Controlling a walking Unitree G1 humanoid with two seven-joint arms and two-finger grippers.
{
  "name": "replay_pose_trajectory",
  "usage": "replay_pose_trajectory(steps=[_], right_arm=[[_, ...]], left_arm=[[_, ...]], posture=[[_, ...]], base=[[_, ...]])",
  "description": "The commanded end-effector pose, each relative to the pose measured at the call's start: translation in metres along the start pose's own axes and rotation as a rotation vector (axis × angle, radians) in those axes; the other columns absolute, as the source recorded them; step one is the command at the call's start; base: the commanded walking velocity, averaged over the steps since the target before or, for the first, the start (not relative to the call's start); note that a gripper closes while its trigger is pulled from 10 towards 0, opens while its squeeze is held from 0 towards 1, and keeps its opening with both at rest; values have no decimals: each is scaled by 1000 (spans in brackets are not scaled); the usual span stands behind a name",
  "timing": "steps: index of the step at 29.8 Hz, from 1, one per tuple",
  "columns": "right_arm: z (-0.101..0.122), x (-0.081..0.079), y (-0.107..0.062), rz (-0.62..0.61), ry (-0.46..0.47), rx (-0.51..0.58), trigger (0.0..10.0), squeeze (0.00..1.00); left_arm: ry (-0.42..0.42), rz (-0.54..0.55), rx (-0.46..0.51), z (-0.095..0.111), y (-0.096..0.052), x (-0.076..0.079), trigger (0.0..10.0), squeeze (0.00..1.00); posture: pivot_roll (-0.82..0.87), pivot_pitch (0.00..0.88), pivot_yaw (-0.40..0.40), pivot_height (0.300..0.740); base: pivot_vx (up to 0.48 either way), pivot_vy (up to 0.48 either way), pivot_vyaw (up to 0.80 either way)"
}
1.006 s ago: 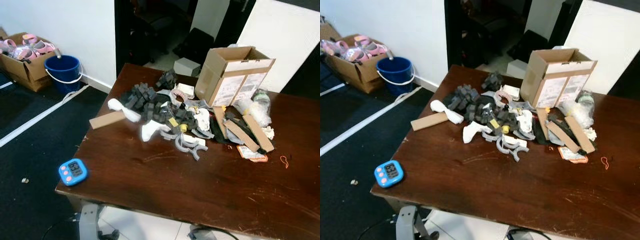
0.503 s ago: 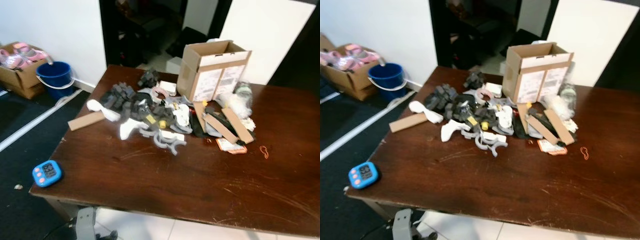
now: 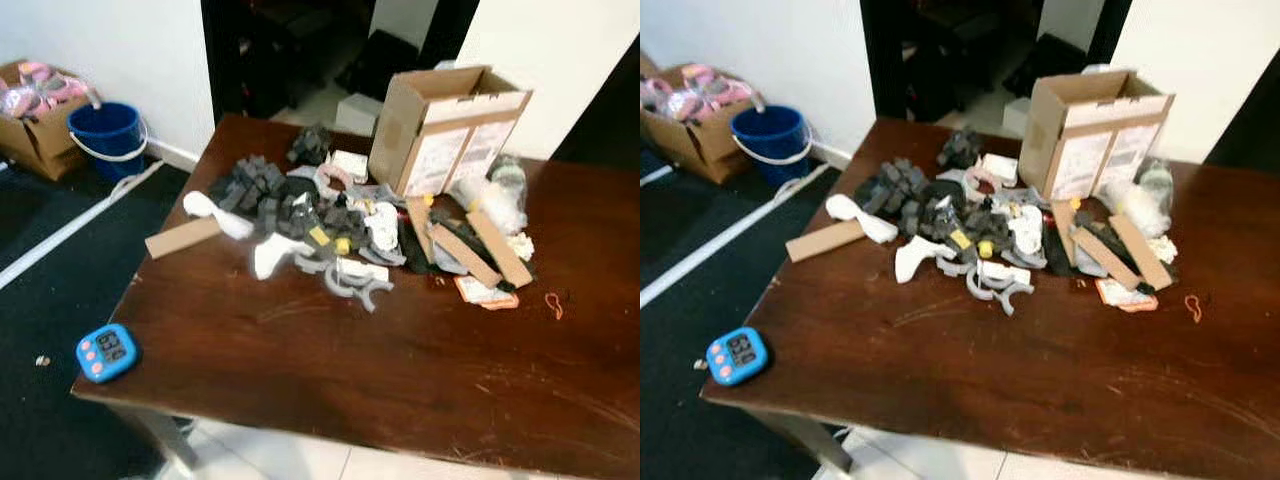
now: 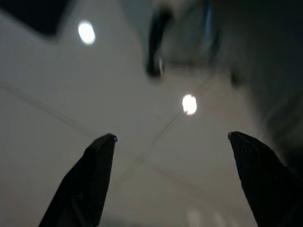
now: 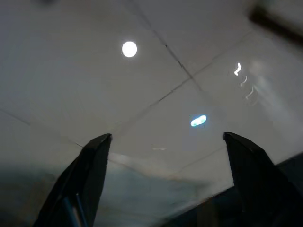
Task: Picking trash to rubbish bin
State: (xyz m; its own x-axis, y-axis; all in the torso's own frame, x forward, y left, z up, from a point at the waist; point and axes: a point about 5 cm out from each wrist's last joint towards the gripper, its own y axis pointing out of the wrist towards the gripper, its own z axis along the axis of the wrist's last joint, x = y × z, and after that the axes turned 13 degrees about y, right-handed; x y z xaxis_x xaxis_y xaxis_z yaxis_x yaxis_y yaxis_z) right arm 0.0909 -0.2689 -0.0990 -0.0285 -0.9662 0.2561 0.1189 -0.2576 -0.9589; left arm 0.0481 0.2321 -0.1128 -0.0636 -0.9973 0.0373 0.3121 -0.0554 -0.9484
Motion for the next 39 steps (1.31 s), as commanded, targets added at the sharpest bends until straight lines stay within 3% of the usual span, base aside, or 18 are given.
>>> replay_pose_trajectory(steps=[1, 2, 4, 5, 9, 11, 14, 15, 19, 20, 27, 29, 31, 32, 34, 35, 36, 39], right_arm=[[-14, 29, -1, -118, 224, -11, 10000, 0], [-18, 42, -3, -174, 338, -11, 10000, 0], [-21, 49, -4, -200, 384, -14, 10000, 0], [-30, 66, -7, -269, 490, -24, 10000, 0], [-36, 79, -10, -322, 588, -23, 10000, 0], [-38, 106, -18, -424, 708, 5, 10000, 0], [-39, 121, -23, -486, 773, 27, 10000, 0], [-37, 144, -33, -584, 869, 68, 10000, 0], [-25, 196, -62, -792, 945, 171, 10000, 0], [-25, 196, -62, -792, 945, 171, 10000, 0], [18, 263, -122, -1046, 1064, 410, 10000, 0], [18, 263, -122, -1046, 1064, 410, 10000, 0], [53, 282, -150, -1028, 1159, 641, 10000, 0], [53, 282, -150, -1028, 1159, 641, 10000, 0], [111, 285, -180, -835, 1207, 952, 10000, 0], [111, 285, -180, -835, 1207, 952, 10000, 0], [176, 269, -207, -511, 1196, 1222, 10000, 0], [197, 260, -218, -373, 1195, 1311, 10000, 0]], left_arm=[[-20, 29, -92, -27, -7, -3, 10000, 0], [-51, 77, -113, -35, -11, -10, 10000, 0], [-72, 107, -122, -39, -14, -15, 10000, 0], [-76, 194, -170, -52, -22, -29, 10000, 0], [-90, 254, -207, -63, -30, -39, 10000, 0], [-151, 377, -222, -72, -41, -57, 10000, 0], [-186, 446, -219, -75, -48, -67, 10000, 0], [-239, 542, -202, -76, -57, -83, 10000, 0], [-321, 728, -86, -61, -77, -122, 10000, 0], [-321, 728, -86, -61, -77, -122, 10000, 0], [-375, 1022, 166, -16, -122, -189, 10000, 0], [-375, 1022, 166, -16, -122, -189, 10000, 0], [-367, 1107, 354, 19, -146, -213, 10000, 0], [-367, 1107, 354, 19, -146, -213, 10000, 0], [-322, 1158, 576, 62, -172, -232, 10000, 0], [-322, 1158, 576, 62, -172, -232, 10000, 0], [-266, 1180, 755, 99, -195, -242, 10000, 0], [-248, 1184, 812, 110, -202, -244, 10000, 0]], posture=[[214, 156, -94, 740], [222, 156, -98, 740], [222, 156, -98, 740], [231, 156, -103, 740], [236, 156, -108, 740], [244, 153, -111, 740], [246, 152, -111, 740], [247, 149, -111, 740], [249, 143, -114, 740], [249, 143, -114, 740], [261, 127, -117, 740], [261, 127, -117, 740], [266, 122, -113, 740], [266, 122, -113, 740], [275, 122, -116, 740], [275, 122, -116, 740], [276, 122, -117, 740], [276, 122, -117, 740]], base=[[0, 0, 0], [0, 0, 0], [0, 0, 0], [0, 0, 0], [0, 0, 0], [0, 0, 0], [0, 0, 0], [0, 0, 0], [0, 0, 0], [0, 0, 0], [0, 0, 0], [0, 0, 0], [0, 0, 0], [0, 0, 0], [0, 0, 0], [0, 0, 0], [0, 0, 0], [0, 0, 0]])
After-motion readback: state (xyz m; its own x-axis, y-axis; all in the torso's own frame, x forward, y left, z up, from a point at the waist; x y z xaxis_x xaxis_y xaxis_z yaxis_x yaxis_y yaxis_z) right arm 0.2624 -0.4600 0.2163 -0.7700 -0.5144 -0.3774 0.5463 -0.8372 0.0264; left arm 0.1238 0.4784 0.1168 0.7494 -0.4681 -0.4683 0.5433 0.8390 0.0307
